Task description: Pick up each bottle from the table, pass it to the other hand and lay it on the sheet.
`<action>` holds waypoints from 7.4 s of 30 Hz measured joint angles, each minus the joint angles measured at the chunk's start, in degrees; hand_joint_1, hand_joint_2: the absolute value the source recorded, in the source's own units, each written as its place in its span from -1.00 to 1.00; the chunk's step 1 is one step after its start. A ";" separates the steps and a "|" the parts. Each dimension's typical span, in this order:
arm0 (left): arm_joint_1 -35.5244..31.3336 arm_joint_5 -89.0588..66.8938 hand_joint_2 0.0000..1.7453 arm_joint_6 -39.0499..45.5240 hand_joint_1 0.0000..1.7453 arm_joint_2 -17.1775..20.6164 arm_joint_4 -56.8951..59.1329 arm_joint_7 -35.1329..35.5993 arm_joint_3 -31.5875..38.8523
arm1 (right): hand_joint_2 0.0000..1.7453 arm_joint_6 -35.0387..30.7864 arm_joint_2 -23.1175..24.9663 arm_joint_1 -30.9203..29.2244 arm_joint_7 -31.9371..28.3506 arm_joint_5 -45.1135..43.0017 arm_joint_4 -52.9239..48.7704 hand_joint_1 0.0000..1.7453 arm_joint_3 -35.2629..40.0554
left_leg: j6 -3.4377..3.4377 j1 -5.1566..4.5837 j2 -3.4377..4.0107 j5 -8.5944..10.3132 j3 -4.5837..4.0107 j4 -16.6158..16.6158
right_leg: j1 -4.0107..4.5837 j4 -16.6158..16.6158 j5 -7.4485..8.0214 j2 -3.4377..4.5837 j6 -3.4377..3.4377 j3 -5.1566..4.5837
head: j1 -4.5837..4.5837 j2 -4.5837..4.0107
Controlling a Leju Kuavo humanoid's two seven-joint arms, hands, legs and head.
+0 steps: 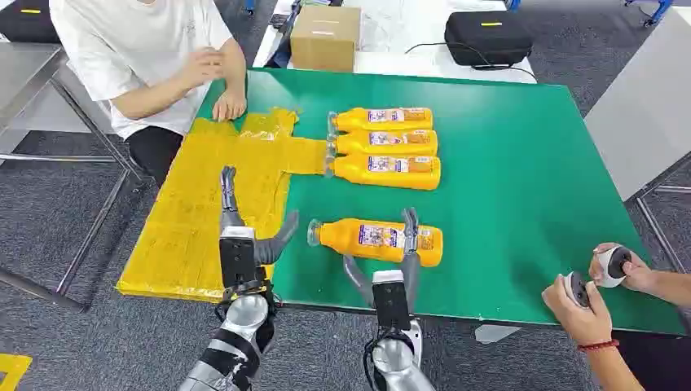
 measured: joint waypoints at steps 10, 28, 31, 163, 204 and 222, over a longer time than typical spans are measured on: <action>0.03 0.00 1.00 0.00 -1.00 0.00 -0.09 0.00 0.00 | 1.00 0.00 -0.02 0.01 -0.02 0.00 0.00 -1.00 0.02 | 0.00 0.00 0.00 0.00 0.00 0.00 | 0.00 0.00 0.00 0.00 0.00 0.00 | 0.00 0.00; 0.03 0.02 1.00 0.00 -1.00 0.00 -0.28 0.00 0.00 | 1.00 0.00 -0.02 0.01 -0.02 0.20 0.00 -1.00 0.26 | 0.00 0.00 0.00 0.00 0.00 0.00 | 0.00 0.00 0.00 0.00 0.00 0.00 | 0.00 0.00; 0.03 0.02 1.00 0.00 -1.00 0.00 -0.26 0.00 0.00 | 1.00 0.00 -0.02 0.01 -0.02 0.20 0.00 -1.00 0.26 | 0.00 0.00 0.00 0.00 0.00 0.00 | 0.00 0.00 0.00 0.00 0.00 0.00 | 0.00 0.00; -5.46 3.37 1.00 -0.02 -1.00 -0.09 6.91 0.00 16.06 | 1.00 38.88 -16.57 -27.18 44.19 54.77 30.03 1.00 5.75 | 0.11 -0.02 -0.05 0.07 0.98 0.02 | -0.01 -0.14 0.05 -0.10 0.08 1.02 | 0.02 0.00; 14.58 28.98 1.00 -46.03 -1.00 3.65 -10.27 13.84 -8.00 | 1.00 30.18 -11.28 -0.92 16.37 18.14 -5.70 1.00 -1.68 | 0.08 0.11 -0.01 -0.06 0.12 -0.01 | 0.10 -0.17 0.02 -0.02 0.08 0.24 | 0.00 0.00; 14.73 22.43 1.00 -31.78 -1.00 4.00 -12.63 12.31 -9.25 | 1.00 18.71 -9.55 -3.00 18.97 33.16 -4.50 1.00 11.19 | 0.08 0.11 0.01 -0.07 0.12 -0.01 | 0.10 -0.17 0.02 0.01 0.07 0.22 | 0.00 0.00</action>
